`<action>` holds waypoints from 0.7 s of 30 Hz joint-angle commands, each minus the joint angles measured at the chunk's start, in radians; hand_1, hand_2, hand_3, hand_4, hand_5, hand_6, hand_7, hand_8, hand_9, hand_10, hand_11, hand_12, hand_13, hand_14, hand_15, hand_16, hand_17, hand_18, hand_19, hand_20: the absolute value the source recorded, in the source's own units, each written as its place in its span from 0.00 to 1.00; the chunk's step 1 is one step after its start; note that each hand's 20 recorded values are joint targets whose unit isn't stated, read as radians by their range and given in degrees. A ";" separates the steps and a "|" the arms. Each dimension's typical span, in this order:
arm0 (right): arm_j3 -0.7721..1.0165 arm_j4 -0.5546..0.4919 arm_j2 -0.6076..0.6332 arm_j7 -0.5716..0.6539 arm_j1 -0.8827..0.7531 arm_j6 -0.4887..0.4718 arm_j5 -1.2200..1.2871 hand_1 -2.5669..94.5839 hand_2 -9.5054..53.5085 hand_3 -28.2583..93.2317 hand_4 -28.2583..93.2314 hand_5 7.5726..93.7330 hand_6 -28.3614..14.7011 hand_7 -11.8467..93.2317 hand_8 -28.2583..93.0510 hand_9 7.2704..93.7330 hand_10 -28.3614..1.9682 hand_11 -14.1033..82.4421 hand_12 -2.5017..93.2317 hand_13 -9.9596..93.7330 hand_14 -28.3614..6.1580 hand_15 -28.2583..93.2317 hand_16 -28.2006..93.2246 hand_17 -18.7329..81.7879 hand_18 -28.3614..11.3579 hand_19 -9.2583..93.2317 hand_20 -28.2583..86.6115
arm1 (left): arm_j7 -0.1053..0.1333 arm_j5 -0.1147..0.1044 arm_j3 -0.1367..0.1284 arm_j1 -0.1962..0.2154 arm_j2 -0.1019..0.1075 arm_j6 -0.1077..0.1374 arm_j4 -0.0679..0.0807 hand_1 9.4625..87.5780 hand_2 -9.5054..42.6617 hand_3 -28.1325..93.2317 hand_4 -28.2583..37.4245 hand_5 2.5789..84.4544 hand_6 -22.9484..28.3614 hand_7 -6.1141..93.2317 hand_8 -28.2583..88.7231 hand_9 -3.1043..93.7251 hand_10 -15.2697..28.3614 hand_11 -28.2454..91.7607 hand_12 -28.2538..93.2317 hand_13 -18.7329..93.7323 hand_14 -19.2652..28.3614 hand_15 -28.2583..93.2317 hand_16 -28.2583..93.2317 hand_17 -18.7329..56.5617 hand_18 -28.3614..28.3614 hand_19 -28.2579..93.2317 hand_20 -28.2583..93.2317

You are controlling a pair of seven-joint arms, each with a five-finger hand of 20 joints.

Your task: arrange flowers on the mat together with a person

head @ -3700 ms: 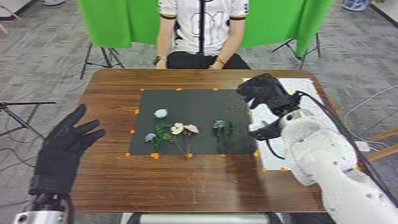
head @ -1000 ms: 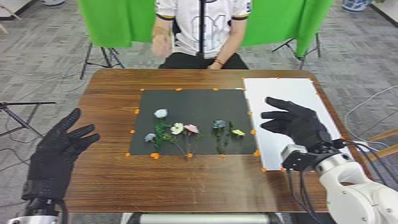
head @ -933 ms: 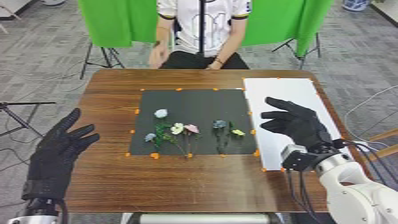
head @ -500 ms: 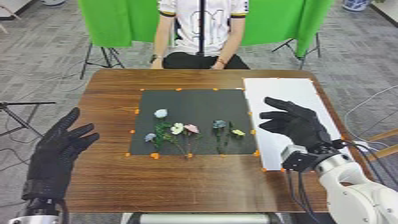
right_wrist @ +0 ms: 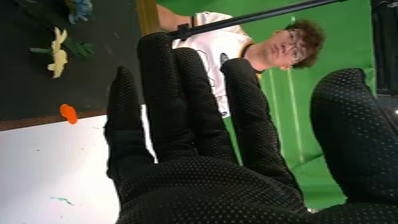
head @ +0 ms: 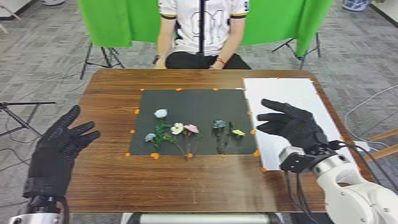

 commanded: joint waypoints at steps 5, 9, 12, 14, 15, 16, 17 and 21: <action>-0.006 0.006 -0.015 0.008 -0.015 -0.009 0.009 0.24 0.28 0.88 0.04 0.49 0.59 0.23 0.15 0.53 0.27 0.35 0.18 0.52 0.24 0.70 0.30 0.27 0.10 0.66 0.36 | -0.004 -0.006 0.012 0.013 0.004 0.016 0.003 0.10 0.28 0.87 0.00 0.33 0.53 0.22 0.15 0.37 0.78 0.44 0.33 0.38 0.97 0.68 0.16 0.14 0.93 0.65 0.44; -0.001 0.000 -0.018 0.014 -0.023 -0.005 0.010 0.24 0.28 0.88 0.04 0.49 0.59 0.23 0.15 0.53 0.27 0.35 0.18 0.52 0.24 0.70 0.30 0.27 0.10 0.66 0.36 | -0.013 -0.002 0.010 0.016 -0.002 0.015 0.000 0.10 0.28 0.87 0.00 0.33 0.53 0.22 0.15 0.37 0.78 0.44 0.33 0.38 0.97 0.68 0.16 0.14 0.93 0.65 0.44; 0.002 -0.006 -0.023 0.016 -0.028 -0.006 0.009 0.24 0.28 0.88 0.04 0.49 0.59 0.23 0.15 0.53 0.27 0.35 0.18 0.52 0.24 0.70 0.30 0.27 0.10 0.66 0.36 | -0.026 0.002 0.007 0.018 -0.009 0.010 -0.004 0.10 0.28 0.87 0.00 0.33 0.53 0.21 0.15 0.38 0.78 0.44 0.33 0.38 0.97 0.68 0.16 0.15 0.93 0.65 0.44; 0.005 -0.011 -0.024 0.017 -0.033 -0.004 0.008 0.24 0.28 0.88 0.04 0.49 0.59 0.23 0.15 0.53 0.27 0.35 0.18 0.52 0.25 0.70 0.30 0.27 0.10 0.66 0.36 | -0.036 0.005 0.008 0.013 -0.014 0.007 -0.003 0.10 0.29 0.87 0.00 0.33 0.53 0.21 0.15 0.38 0.78 0.44 0.33 0.38 0.97 0.68 0.16 0.14 0.93 0.65 0.44; 0.004 -0.011 -0.022 0.018 -0.032 -0.003 0.011 0.24 0.28 0.88 0.04 0.49 0.59 0.23 0.15 0.53 0.27 0.35 0.18 0.52 0.24 0.70 0.30 0.27 0.10 0.66 0.36 | -0.040 0.006 0.007 0.012 -0.017 0.004 -0.004 0.10 0.29 0.87 0.00 0.33 0.53 0.21 0.15 0.37 0.78 0.44 0.33 0.38 0.97 0.68 0.16 0.14 0.93 0.65 0.44; 0.004 -0.011 -0.022 0.019 -0.033 -0.003 0.010 0.24 0.28 0.88 0.04 0.49 0.59 0.23 0.15 0.53 0.27 0.35 0.18 0.52 0.24 0.70 0.30 0.27 0.10 0.67 0.36 | -0.042 0.008 0.007 0.013 -0.018 0.006 -0.005 0.10 0.29 0.87 0.00 0.33 0.53 0.21 0.15 0.37 0.79 0.44 0.33 0.38 0.97 0.68 0.16 0.14 0.93 0.65 0.44; 0.004 -0.014 -0.020 0.022 -0.036 0.001 0.011 0.24 0.28 0.88 0.04 0.49 0.59 0.23 0.15 0.53 0.27 0.35 0.18 0.52 0.24 0.70 0.30 0.27 0.10 0.67 0.36 | -0.055 0.012 0.003 0.009 -0.022 0.001 -0.006 0.10 0.29 0.87 0.00 0.33 0.53 0.21 0.15 0.37 0.79 0.44 0.33 0.38 0.97 0.68 0.16 0.14 0.93 0.65 0.44; 0.006 -0.020 -0.024 0.026 -0.040 -0.004 0.010 0.24 0.28 0.88 0.04 0.49 0.59 0.23 0.15 0.53 0.27 0.35 0.18 0.52 0.24 0.70 0.30 0.27 0.10 0.67 0.36 | -0.050 0.011 0.001 0.016 -0.020 0.005 -0.010 0.10 0.29 0.87 0.00 0.33 0.53 0.21 0.15 0.37 0.79 0.44 0.33 0.38 0.97 0.68 0.16 0.14 0.92 0.65 0.44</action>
